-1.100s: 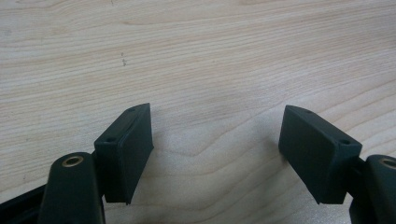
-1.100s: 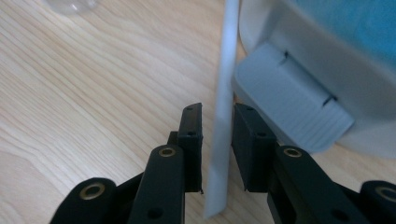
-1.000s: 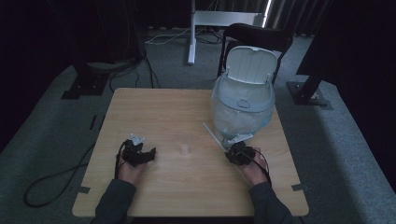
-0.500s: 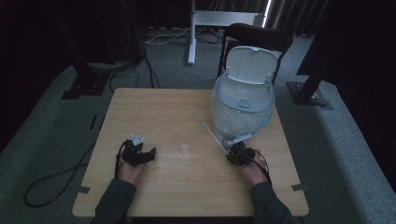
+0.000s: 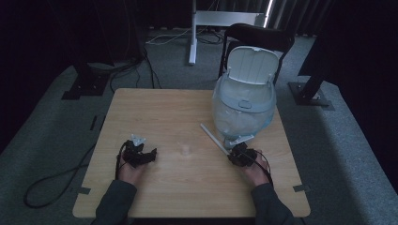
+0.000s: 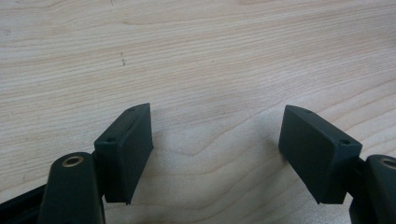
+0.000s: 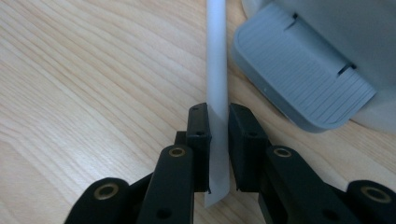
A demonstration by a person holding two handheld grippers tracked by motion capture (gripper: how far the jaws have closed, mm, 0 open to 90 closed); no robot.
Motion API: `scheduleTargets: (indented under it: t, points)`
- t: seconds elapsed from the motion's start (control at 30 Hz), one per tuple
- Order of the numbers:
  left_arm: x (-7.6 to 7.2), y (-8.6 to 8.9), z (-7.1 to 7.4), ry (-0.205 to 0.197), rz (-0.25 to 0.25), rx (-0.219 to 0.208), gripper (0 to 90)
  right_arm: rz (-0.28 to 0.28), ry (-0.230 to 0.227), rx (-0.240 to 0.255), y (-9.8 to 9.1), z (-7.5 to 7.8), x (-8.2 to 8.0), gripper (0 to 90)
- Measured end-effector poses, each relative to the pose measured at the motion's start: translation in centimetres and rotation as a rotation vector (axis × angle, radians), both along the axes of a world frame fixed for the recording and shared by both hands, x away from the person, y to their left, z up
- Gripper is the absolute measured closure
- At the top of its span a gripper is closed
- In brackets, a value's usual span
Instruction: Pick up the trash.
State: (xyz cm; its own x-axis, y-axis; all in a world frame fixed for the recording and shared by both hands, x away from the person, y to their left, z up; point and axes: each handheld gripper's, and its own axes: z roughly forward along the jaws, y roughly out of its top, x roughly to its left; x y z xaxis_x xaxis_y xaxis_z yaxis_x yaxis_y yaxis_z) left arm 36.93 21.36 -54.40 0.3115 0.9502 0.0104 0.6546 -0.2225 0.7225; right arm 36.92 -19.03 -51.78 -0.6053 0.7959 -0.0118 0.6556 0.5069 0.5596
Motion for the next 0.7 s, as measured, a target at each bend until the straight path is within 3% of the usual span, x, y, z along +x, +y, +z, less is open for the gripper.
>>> scheduleTargets:
  t: [0.7]
  points:
    - [0.0, 0.0, 0.0, 0.0, 0.0, 0.0, 26.0, 0.013, -0.089, 0.037, 0.1, 2.5, -1.1, 78.9]
